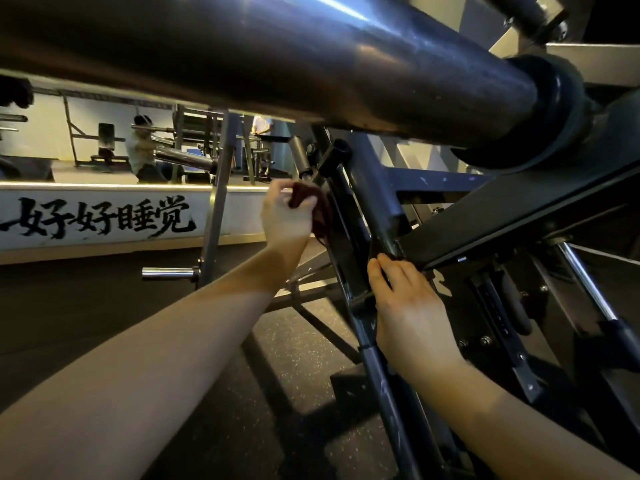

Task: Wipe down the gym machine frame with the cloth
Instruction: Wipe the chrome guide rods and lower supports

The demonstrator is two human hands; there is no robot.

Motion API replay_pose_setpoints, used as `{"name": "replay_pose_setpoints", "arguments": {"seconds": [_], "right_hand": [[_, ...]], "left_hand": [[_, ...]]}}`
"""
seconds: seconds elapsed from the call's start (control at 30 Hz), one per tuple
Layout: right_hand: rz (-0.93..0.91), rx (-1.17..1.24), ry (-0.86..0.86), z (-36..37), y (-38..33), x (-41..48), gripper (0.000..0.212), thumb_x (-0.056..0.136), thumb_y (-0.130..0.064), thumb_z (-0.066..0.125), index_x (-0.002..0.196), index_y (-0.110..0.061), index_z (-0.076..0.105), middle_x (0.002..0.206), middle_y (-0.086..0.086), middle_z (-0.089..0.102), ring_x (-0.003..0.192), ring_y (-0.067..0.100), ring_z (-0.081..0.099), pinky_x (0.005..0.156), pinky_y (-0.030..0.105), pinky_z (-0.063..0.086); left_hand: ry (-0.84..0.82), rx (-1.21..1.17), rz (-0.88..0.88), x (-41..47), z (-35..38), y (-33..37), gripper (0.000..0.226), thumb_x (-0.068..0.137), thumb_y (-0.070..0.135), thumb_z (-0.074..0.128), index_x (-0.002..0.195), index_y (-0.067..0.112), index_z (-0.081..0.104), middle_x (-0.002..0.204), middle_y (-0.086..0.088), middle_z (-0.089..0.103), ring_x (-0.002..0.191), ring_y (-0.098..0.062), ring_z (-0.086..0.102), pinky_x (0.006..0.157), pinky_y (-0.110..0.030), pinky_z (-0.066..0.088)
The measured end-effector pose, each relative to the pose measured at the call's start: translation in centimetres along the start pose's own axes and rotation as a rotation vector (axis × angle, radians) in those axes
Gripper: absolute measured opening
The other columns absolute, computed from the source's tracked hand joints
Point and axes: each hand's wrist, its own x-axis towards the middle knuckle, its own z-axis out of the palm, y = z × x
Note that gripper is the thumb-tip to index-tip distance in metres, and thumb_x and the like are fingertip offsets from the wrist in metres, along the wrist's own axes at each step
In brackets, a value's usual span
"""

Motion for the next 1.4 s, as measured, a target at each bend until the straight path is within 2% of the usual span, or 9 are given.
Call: {"name": "replay_pose_setpoints", "arguments": {"seconds": [0.23,0.47,0.6,0.73,0.83,0.97,1.1,1.23,1.4], "right_hand": [[0.022,0.008,-0.095,-0.6,0.0,0.1,0.067,0.069,-0.008,0.083,0.132,-0.001,0.062,0.133,0.019,0.064,0.124,0.035,0.061,0.102,0.046,0.052],[0.020,0.017,-0.109,-1.6,0.1,0.1,0.065,0.074,-0.007,0.084,0.135,-0.005,0.062,0.136,0.013,0.064,0.128,0.031,0.059,0.106,0.039,0.043],[-0.005,0.113,-0.170,-3.2,0.7,0.5,0.064,0.090,-0.008,0.069,0.150,-0.012,0.047,0.154,0.006,0.048,0.145,0.023,0.042,0.114,0.033,0.026],[0.022,0.163,-0.157,-4.4,1.2,-3.1,0.057,0.089,-0.012,0.055,0.146,-0.008,0.050,0.153,0.012,0.049,0.143,0.027,0.044,0.116,0.043,0.040],[0.075,0.125,-0.137,-4.0,2.1,-8.6,0.054,0.084,-0.004,0.069,0.137,-0.008,0.059,0.145,0.014,0.056,0.138,0.031,0.050,0.109,0.051,0.048],[0.088,0.074,-0.127,-2.3,3.0,-10.9,0.054,0.085,-0.005,0.075,0.137,-0.010,0.060,0.147,0.013,0.053,0.141,0.031,0.046,0.113,0.050,0.042],[0.212,0.148,-0.086,-1.6,3.1,-10.0,0.055,0.091,-0.010,0.067,0.144,-0.009,0.051,0.152,0.013,0.047,0.141,0.029,0.044,0.114,0.042,0.033],[0.196,0.191,-0.085,-0.8,3.9,-10.5,0.056,0.094,-0.013,0.062,0.148,-0.009,0.048,0.156,0.010,0.044,0.142,0.026,0.042,0.116,0.046,0.037],[0.207,0.231,-0.103,0.0,4.3,-11.0,0.064,0.093,-0.008,0.065,0.152,-0.010,0.042,0.161,0.006,0.036,0.145,0.025,0.039,0.113,0.051,0.043]], "left_hand": [[-0.129,0.273,0.228,-5.8,0.8,-3.0,0.021,0.094,0.011,0.068,0.105,0.029,0.069,0.103,0.016,0.069,0.102,0.000,0.065,0.096,-0.027,0.052],[-0.581,0.497,-0.122,-11.9,-3.0,-2.9,0.021,0.094,0.014,0.070,0.103,0.033,0.067,0.099,0.016,0.067,0.106,-0.008,0.065,0.094,-0.027,0.049],[-0.274,0.326,-0.231,-14.0,-3.0,-3.4,0.027,0.091,0.015,0.074,0.116,0.022,0.068,0.112,0.006,0.070,0.109,-0.010,0.063,0.090,-0.023,0.046],[-0.101,0.074,-0.212,-16.8,-0.2,-4.6,0.021,0.092,0.018,0.074,0.113,0.023,0.071,0.106,0.011,0.072,0.101,-0.001,0.065,0.085,-0.016,0.046],[-0.030,0.066,-0.177,-18.4,1.8,-5.9,0.018,0.093,0.024,0.074,0.105,0.035,0.068,0.103,0.016,0.071,0.101,0.003,0.063,0.092,-0.020,0.047],[-0.108,0.279,-0.010,-19.2,1.5,-7.4,0.024,0.095,0.026,0.071,0.105,0.046,0.062,0.113,0.019,0.067,0.114,-0.003,0.060,0.102,-0.026,0.046],[-0.301,0.441,-0.042,-17.3,-0.3,-5.8,0.019,0.095,0.029,0.072,0.113,0.033,0.068,0.110,0.014,0.067,0.104,-0.005,0.059,0.080,-0.009,0.040],[-0.202,0.312,-0.087,-16.1,0.6,-4.6,0.028,0.095,0.030,0.071,0.122,0.024,0.069,0.113,0.009,0.071,0.107,-0.007,0.065,0.072,-0.007,0.043],[-0.306,0.478,0.055,-18.9,0.5,-6.5,0.021,0.097,0.022,0.067,0.116,0.029,0.071,0.117,0.014,0.069,0.116,-0.002,0.060,0.101,-0.020,0.045]]}}
